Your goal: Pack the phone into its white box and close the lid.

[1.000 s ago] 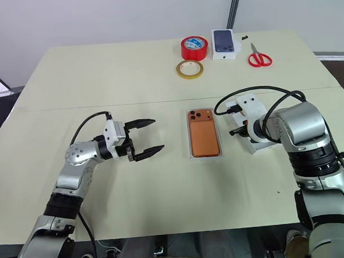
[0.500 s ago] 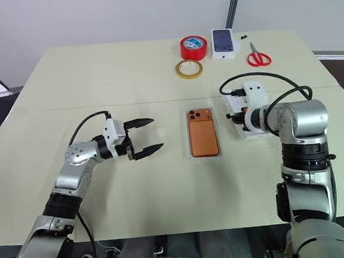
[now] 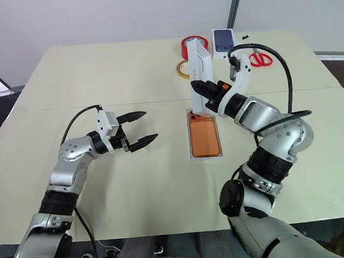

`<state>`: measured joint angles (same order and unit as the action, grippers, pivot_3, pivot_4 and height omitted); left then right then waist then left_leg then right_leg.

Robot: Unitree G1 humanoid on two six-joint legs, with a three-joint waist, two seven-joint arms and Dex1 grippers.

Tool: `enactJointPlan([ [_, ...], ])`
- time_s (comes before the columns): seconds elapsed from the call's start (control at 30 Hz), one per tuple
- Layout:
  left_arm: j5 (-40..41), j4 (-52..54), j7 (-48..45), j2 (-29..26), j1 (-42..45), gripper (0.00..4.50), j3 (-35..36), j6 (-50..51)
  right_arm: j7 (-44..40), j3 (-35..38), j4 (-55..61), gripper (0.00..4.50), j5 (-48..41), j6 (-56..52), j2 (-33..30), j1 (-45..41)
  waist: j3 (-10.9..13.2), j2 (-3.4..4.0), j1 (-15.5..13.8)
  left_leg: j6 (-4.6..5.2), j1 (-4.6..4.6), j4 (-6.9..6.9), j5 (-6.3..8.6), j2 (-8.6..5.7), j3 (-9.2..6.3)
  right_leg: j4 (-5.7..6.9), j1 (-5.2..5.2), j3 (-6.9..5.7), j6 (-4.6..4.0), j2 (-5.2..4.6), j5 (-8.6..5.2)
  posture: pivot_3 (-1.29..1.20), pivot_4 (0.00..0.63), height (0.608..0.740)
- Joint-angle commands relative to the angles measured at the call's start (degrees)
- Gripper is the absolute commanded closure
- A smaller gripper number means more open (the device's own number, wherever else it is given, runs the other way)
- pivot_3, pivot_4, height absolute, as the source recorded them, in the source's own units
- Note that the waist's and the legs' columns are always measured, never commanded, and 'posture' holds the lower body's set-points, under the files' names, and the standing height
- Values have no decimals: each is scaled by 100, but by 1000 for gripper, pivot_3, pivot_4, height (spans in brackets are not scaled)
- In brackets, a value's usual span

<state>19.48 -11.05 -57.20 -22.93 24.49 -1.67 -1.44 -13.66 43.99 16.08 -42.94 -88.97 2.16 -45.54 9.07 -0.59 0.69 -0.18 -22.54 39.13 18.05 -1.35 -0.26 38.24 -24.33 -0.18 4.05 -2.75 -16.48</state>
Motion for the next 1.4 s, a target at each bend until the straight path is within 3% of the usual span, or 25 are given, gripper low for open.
enactJointPlan([
  [0.03, 346, 368, 87, 55, 206, 0, 228, 187, 159, 261, 290, 4467, -1195, -353, 368, 221, 0, 0, 14, 0, 0, 0, 0, 0, 0, 0, 0, 0, 0, 0, 0, 0, 150, 740],
  [0.3, 614, 890, 288, 23, 37, 0, 190, 1013, 1528, -635, 501, 4467, -3742, -353, 347, 1683, 1, 2, 41, 0, 2, -5, 0, 1, 0, 0, 0, 1, 0, 0, 0, 0, 150, 740],
  [0.47, 637, 1283, 281, -26, -218, 0, 129, 1339, 3082, -2325, 346, 4467, -6520, 1244, -952, 2611, 2, 3, 54, 1, 0, -3, 0, 1, 2, -6, 1, 2, 0, -3, 0, 0, 150, 740],
  [0.53, 643, 1340, 273, -29, -255, 0, 141, 1403, 3318, -2827, 424, 4467, -6942, 1773, -1398, 2741, 2, 1, 59, 2, 1, -1, 0, 1, 2, -6, 2, 1, 0, -1, 0, 0, 150, 740],
  [0.7, 822, 1445, 210, -36, -359, 0, 231, 1533, 3692, -3480, 128, 4467, -7006, 2682, -1716, 2926, 2, 1, 48, 2, 2, -1, 0, 6, 3, -7, 5, 1, 0, 8, -1, 0, 150, 740],
  [0.83, 753, 1448, 83, 42, -576, 1352, 45, 1335, 3740, -3739, -179, 4500, -6917, 3205, -1774, 2807, 2, 1, 26, 3, 0, 0, 1, 5, 3, -13, 7, 1, 0, 8, -1, 0, 150, 740],
  [1.03, 471, 1326, 354, 371, -707, 4395, -156, 1124, 3343, -3762, -510, 4500, -6350, 3515, -1886, 2689, 2, 0, 5, 4, 0, 0, 1, 6, 3, -14, 9, 1, 0, 8, -1, 0, 150, 740],
  [1.4, -75, 611, 756, 1006, -328, 4458, -596, 824, 2990, -3763, -787, 4500, -5537, 3618, -2094, 2777, 1, -1, 3, 7, 3, 0, 3, 7, 3, -15, 15, 0, 0, 8, -1, 0, 150, 740],
])
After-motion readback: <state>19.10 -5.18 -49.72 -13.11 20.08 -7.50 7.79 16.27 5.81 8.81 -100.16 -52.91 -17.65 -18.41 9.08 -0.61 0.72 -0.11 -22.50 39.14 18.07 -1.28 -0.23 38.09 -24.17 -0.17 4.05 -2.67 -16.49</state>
